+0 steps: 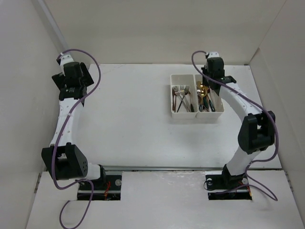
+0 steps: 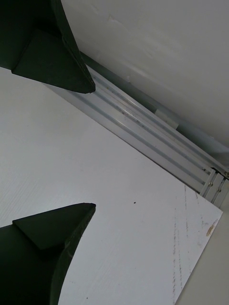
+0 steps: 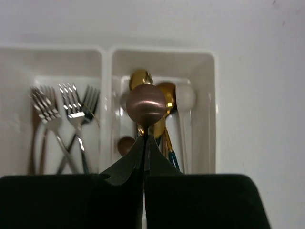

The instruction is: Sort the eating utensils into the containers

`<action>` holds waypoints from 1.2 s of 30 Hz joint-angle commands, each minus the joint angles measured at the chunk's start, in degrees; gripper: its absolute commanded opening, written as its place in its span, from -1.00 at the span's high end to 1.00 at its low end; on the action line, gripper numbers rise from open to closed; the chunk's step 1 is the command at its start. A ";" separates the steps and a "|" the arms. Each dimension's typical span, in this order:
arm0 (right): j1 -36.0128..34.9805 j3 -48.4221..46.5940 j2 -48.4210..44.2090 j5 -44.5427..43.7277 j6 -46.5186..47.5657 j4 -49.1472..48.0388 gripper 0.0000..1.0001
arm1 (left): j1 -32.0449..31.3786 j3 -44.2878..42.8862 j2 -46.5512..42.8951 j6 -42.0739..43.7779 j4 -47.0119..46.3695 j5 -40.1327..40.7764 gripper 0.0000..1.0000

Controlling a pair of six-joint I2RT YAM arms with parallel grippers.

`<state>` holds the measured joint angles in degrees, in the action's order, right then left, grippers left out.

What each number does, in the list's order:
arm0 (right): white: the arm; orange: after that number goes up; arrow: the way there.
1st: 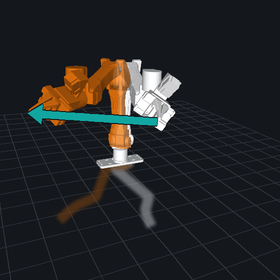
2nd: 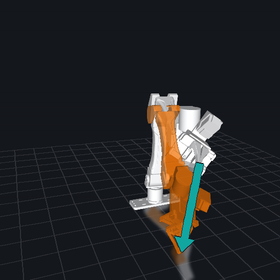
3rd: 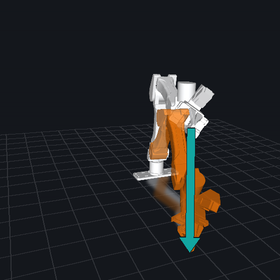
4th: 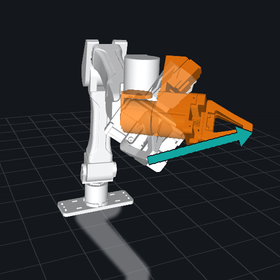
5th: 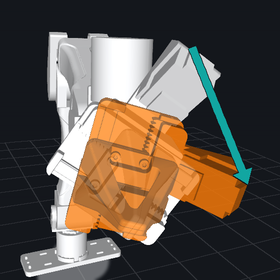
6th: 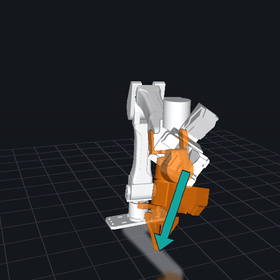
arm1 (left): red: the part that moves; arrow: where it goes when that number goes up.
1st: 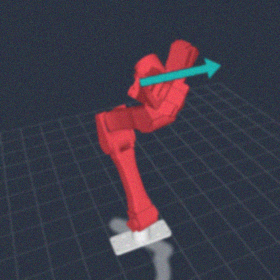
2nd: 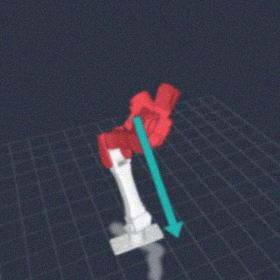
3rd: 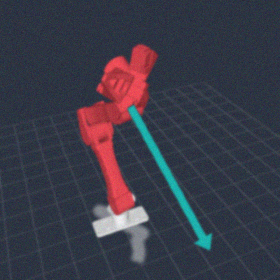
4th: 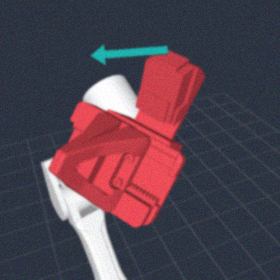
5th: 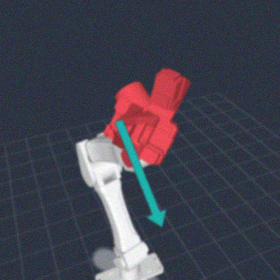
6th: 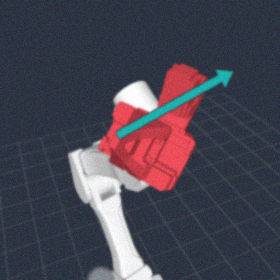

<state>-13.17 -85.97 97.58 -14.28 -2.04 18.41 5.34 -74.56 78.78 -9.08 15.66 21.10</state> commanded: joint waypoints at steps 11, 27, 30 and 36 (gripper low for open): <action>3.76 -2.53 4.91 -2.68 4.68 7.69 -0.30 | 0.98 0.12 -2.41 0.91 -1.42 0.78 -0.98; 23.10 14.68 -28.30 -45.35 -16.93 -8.10 -1.00 | 1.60 0.65 -1.88 0.91 -1.95 0.78 -0.98; 23.89 19.25 -31.48 -55.40 -17.56 -9.09 -1.00 | 2.13 0.65 -1.35 0.91 -1.95 0.78 -0.98; 23.89 24.53 -38.86 -58.48 -24.15 -9.10 -1.00 | 2.13 0.65 -0.82 0.38 -1.95 0.25 -0.98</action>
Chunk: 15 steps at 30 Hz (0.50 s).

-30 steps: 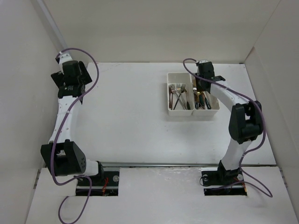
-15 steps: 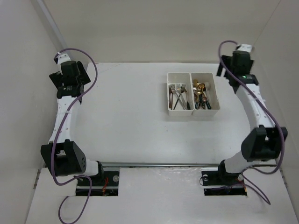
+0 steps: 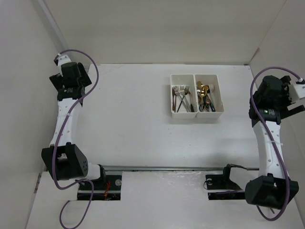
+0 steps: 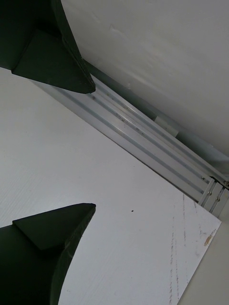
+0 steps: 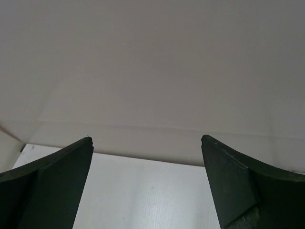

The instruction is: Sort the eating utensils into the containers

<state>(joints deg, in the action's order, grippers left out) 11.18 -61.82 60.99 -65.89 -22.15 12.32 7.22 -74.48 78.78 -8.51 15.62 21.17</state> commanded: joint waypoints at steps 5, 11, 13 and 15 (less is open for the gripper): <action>-0.46 0.39 -2.81 -5.66 -6.15 -3.00 -1.00 | 0.25 1.08 -1.35 -0.72 -1.91 -1.04 -0.98; -0.46 0.91 -2.81 -3.37 -6.85 -3.00 -1.00 | 0.25 1.62 -2.49 -0.72 -1.91 -1.04 -0.98; -0.46 0.91 -3.42 -2.67 -6.85 -3.00 -1.00 | 0.25 2.14 -2.49 -0.72 -1.91 -1.04 -0.98; -0.46 1.53 -3.42 -1.53 -6.85 -3.00 -1.00 | 0.25 2.14 -2.49 -0.72 -1.91 -1.04 -0.98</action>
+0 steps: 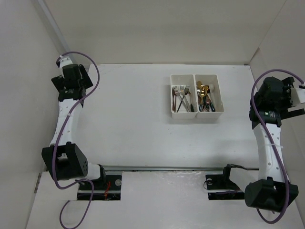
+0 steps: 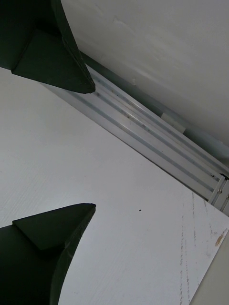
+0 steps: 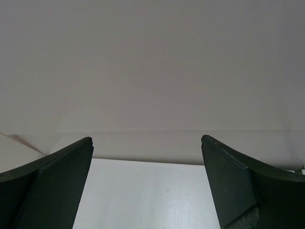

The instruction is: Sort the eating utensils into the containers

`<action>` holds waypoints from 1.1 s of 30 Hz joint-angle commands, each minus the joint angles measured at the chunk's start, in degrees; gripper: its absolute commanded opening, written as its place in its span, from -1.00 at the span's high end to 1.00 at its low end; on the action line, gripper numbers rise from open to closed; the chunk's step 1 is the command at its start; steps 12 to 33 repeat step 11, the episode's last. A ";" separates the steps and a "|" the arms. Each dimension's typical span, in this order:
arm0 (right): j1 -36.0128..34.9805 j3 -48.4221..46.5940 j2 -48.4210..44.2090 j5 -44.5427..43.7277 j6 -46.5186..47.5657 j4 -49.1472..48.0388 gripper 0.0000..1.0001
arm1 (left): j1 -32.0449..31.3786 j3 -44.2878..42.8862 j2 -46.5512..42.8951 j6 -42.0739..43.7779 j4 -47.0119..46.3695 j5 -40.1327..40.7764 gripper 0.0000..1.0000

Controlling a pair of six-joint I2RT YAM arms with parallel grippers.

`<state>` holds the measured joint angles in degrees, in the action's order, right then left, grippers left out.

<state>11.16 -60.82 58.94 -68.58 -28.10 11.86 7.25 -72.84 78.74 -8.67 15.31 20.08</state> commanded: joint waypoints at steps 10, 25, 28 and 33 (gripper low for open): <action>-0.44 0.97 -0.75 5.55 -2.83 -3.77 -1.00 | 0.23 1.03 -2.98 -0.56 -2.13 -1.00 -0.98; -0.44 0.96 -0.75 5.56 -2.84 -3.77 -1.00 | 0.23 1.03 -2.98 -0.56 -2.13 -1.00 -0.98; -0.44 0.96 -0.75 5.56 -2.84 -3.77 -1.00 | 0.23 1.03 -2.98 -0.56 -2.13 -1.00 -0.98; -0.44 0.96 -0.75 5.56 -2.84 -3.77 -1.00 | 0.23 1.03 -2.98 -0.56 -2.13 -1.00 -0.98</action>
